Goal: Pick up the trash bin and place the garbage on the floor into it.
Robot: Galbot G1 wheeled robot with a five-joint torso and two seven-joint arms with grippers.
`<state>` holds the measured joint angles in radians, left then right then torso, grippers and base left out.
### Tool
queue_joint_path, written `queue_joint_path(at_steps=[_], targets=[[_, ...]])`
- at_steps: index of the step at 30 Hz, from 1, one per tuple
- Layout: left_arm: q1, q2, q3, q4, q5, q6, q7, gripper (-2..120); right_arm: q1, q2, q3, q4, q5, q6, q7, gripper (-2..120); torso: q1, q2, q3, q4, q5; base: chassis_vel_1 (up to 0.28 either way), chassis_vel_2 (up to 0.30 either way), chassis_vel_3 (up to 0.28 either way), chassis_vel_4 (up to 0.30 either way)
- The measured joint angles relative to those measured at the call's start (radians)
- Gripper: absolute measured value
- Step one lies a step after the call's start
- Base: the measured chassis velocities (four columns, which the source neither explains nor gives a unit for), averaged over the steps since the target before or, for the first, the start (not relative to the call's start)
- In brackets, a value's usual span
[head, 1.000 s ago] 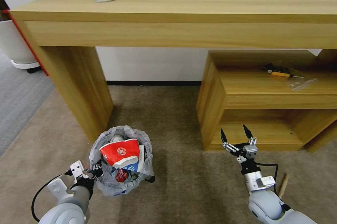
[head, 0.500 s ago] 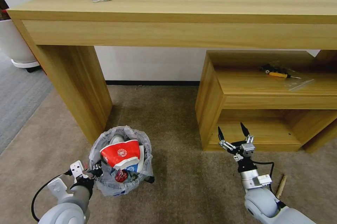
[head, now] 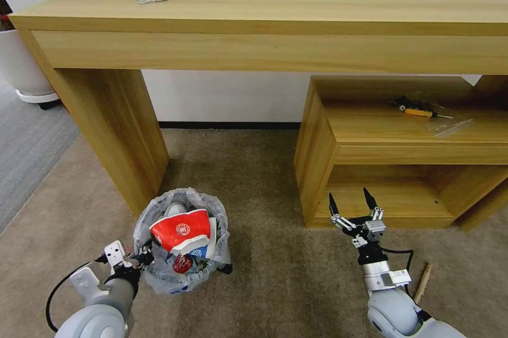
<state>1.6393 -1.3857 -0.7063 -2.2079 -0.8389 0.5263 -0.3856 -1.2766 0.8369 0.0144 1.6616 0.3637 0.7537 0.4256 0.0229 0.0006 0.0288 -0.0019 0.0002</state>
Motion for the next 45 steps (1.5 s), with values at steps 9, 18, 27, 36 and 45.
queue_joint_path(at_steps=[9, 18, 27, 36, 45], targets=[[-0.001, -0.001, 0.001, 0.000, -0.003, 0.001, -0.002, 0, -0.015, 0.003, 0.007, 0.000, -0.009, 0.009, -0.007, 100, 0.000, 0.000, 0.000, 0.0001, -0.0001, -0.072, -0.091, 0.089, 0.080], [0.000, -0.007, 0.003, -0.002, -0.001, 0.001, -0.001, 0, -0.030, 0.009, 0.004, -0.003, -0.022, 0.016, -0.007, 100, 0.000, 0.000, 0.000, -0.0001, 0.0003, -0.164, -0.184, 0.153, 0.169], [-0.007, -0.011, 0.003, 0.001, 0.002, 0.001, -0.001, 0, -0.072, 0.010, 0.014, 0.009, -0.024, 0.031, -0.026, 100, 0.000, 0.000, 0.000, 0.0001, -0.0001, -0.025, -0.020, 0.021, 0.020], [-0.012, -0.017, 0.007, 0.007, 0.003, 0.002, -0.001, 0, -0.087, 0.013, 0.022, 0.006, -0.027, 0.041, -0.034, 100, 0.000, 0.000, 0.000, 0.0000, 0.0000, 0.000, 0.000, 0.000, 0.000], [-0.010, -0.015, 0.008, 0.007, 0.004, 0.002, -0.001, 0, -0.103, 0.021, 0.022, 0.005, -0.038, 0.046, -0.037, 100, 0.000, 0.000, 0.000, 0.0000, 0.0000, -0.047, -0.038, 0.024, 0.038]])
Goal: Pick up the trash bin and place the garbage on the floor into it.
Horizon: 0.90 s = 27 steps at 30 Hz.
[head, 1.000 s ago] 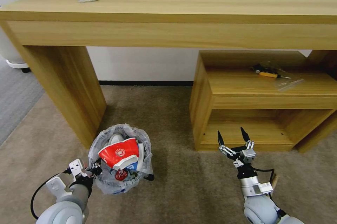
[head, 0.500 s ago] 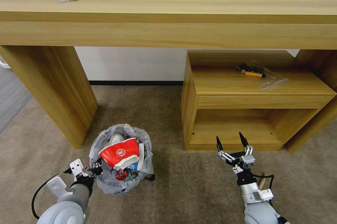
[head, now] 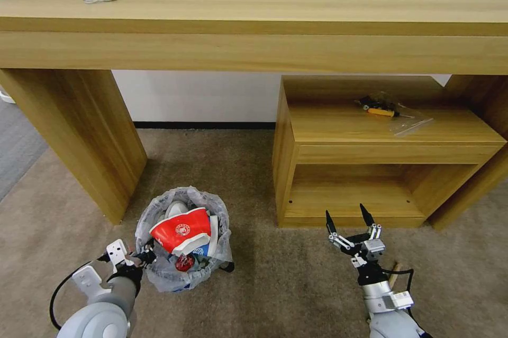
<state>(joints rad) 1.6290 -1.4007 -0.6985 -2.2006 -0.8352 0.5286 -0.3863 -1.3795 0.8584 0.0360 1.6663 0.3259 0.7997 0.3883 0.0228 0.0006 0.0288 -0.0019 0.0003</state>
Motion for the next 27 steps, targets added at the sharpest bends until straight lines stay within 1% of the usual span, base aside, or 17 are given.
queue_joint_path(at_steps=[9, 13, 15, 16, 19, 20, 23, 24, 27], targets=[[0.000, 0.002, 0.002, 0.005, 0.000, 0.000, 0.001, 0, -0.051, 0.015, 0.015, -0.008, -0.018, 0.009, 0.006, 100, 0.000, 0.000, 0.000, -0.0001, 0.0000, -0.071, -0.062, 0.069, 0.069], [-0.004, 0.006, 0.003, 0.006, -0.001, 0.000, 0.001, 0, -0.068, 0.017, 0.022, -0.013, -0.023, 0.005, 0.047, 100, 0.000, 0.000, 0.000, -0.0002, 0.0000, 0.000, 0.000, 0.000, 0.000], [-0.004, 0.009, 0.004, 0.007, -0.002, 0.000, 0.001, 0, -0.080, 0.015, 0.037, -0.022, -0.022, -0.029, 0.088, 100, 0.000, 0.000, 0.000, 0.0001, 0.0001, 0.000, 0.000, 0.000, 0.000], [-0.004, 0.009, 0.004, 0.007, -0.002, 0.000, 0.001, 0, -0.080, 0.015, 0.037, -0.022, -0.022, -0.029, 0.088, 100, 0.000, 0.000, 0.000, 0.0001, 0.0001, 0.000, 0.000, 0.000, 0.000], [-0.004, 0.011, 0.008, 0.015, -0.002, 0.000, 0.001, 0, -0.097, -0.012, 0.072, -0.021, 0.072, -0.123, 0.131, 100, 0.000, 0.000, 0.000, -0.0001, 0.0001, 0.000, 0.000, 0.000, 0.000], [-0.004, 0.011, 0.008, 0.015, -0.002, 0.000, 0.001, 0, -0.097, -0.012, 0.072, -0.021, 0.072, -0.123, 0.131, 100, 0.000, 0.000, 0.000, -0.0001, 0.0001, 0.000, 0.000, 0.000, 0.000], [-0.011, 0.011, 0.016, 0.024, -0.001, 0.000, 0.001, 0, -0.094, -0.065, 0.086, -0.043, 0.174, -0.178, 0.128, 100, 0.000, 0.000, 0.000, 0.0000, -0.0002, 0.000, 0.000, 0.000, 0.000], [-0.011, 0.011, 0.016, 0.024, -0.001, 0.000, 0.001, 0, -0.094, -0.065, 0.086, -0.043, 0.174, -0.178, 0.128, 100, 0.000, 0.000, 0.000, 0.0000, -0.0002, 0.000, 0.000, 0.000, 0.000], [-0.016, 0.010, 0.020, 0.030, 0.000, 0.000, 0.001, 0, -0.095, -0.096, 0.071, -0.060, 0.243, -0.231, 0.141, 100, 0.000, 0.000, 0.000, -0.0001, 0.0002, 0.000, 0.000, 0.000, 0.000]])
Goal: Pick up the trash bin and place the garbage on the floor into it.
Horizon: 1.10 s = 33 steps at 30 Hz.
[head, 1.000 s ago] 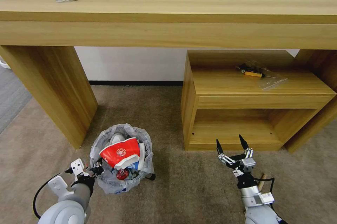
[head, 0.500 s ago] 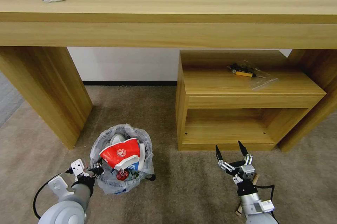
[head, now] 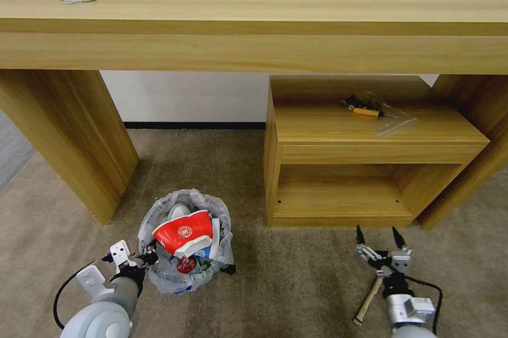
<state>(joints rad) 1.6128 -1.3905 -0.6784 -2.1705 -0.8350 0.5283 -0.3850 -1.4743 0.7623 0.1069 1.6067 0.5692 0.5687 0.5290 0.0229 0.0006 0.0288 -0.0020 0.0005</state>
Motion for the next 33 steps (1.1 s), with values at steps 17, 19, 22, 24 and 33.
queue_joint_path(at_steps=[17, 19, 22, 24, 33], targets=[[-0.020, -0.006, 0.008, 0.032, 0.003, 0.000, 0.000, 0, -0.128, 0.014, 0.009, -0.002, 0.007, -0.080, 0.019, 100, 0.000, 0.000, 0.000, 0.0000, -0.0002, 0.000, 0.000, 0.000, 0.000], [-0.025, -0.005, 0.009, 0.037, 0.003, 0.000, 0.000, 0, -0.173, 0.017, 0.020, 0.008, 0.007, -0.108, 0.050, 100, 0.000, 0.000, 0.000, 0.0000, -0.0003, 0.000, 0.000, 0.000, 0.000], [-0.032, -0.005, 0.012, 0.046, 0.002, 0.000, 0.000, 0, -0.211, 0.021, 0.024, 0.016, 0.011, -0.124, 0.075, 100, 0.000, 0.000, 0.000, -0.0001, -0.0002, 0.000, 0.000, 0.000, 0.000], [-0.036, -0.007, 0.015, 0.052, 0.002, 0.000, 0.000, 0, -0.226, 0.024, 0.025, 0.016, 0.013, -0.134, 0.083, 100, 0.000, 0.000, 0.000, -0.0001, -0.0004, 0.000, 0.000, 0.000, 0.000], [-0.044, -0.020, 0.031, 0.069, 0.009, -0.001, 0.000, 0, -0.231, 0.059, 0.025, 0.039, 0.110, -0.189, 0.131, 100, 0.000, 0.000, 0.000, 0.0000, -0.0003, 0.000, 0.000, 0.000, 0.000]])
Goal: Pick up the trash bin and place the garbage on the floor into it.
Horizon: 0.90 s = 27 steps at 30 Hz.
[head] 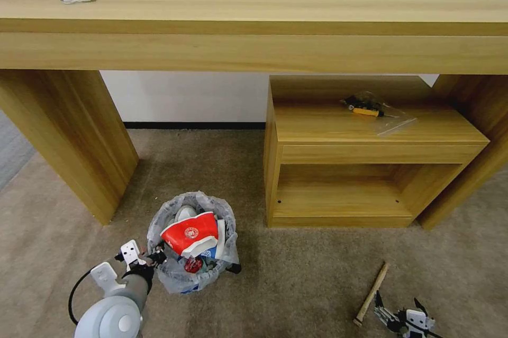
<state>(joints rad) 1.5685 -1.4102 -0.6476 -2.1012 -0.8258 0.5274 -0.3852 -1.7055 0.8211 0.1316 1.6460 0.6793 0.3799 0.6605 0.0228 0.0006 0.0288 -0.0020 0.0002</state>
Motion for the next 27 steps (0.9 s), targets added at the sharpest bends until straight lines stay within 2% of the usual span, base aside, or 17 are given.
queue_joint_path(at_steps=[5, 21, 27], targets=[[-0.004, -0.004, 0.000, 0.007, 0.000, -0.001, 0.000, 0, 0.018, 0.009, -0.006, -0.006, 0.024, -0.023, 0.014, 100, 0.000, 0.000, 0.000, 0.0001, 0.0000, 0.000, 0.000, 0.000, 0.000], [-0.020, -0.008, 0.003, -0.002, -0.019, 0.004, -0.010, 0, 0.171, 0.036, -0.126, -0.084, 0.141, -0.093, 0.056, 100, 0.000, 0.000, 0.000, 0.0000, 0.0000, 0.000, 0.000, 0.000, 0.000], [-0.026, -0.008, 0.002, -0.002, -0.027, 0.005, -0.013, 0, 0.206, 0.071, -0.144, -0.131, 0.153, -0.108, 0.075, 100, 0.000, 0.000, 0.000, -0.0001, 0.0000, 0.000, 0.000, 0.000, 0.000]])
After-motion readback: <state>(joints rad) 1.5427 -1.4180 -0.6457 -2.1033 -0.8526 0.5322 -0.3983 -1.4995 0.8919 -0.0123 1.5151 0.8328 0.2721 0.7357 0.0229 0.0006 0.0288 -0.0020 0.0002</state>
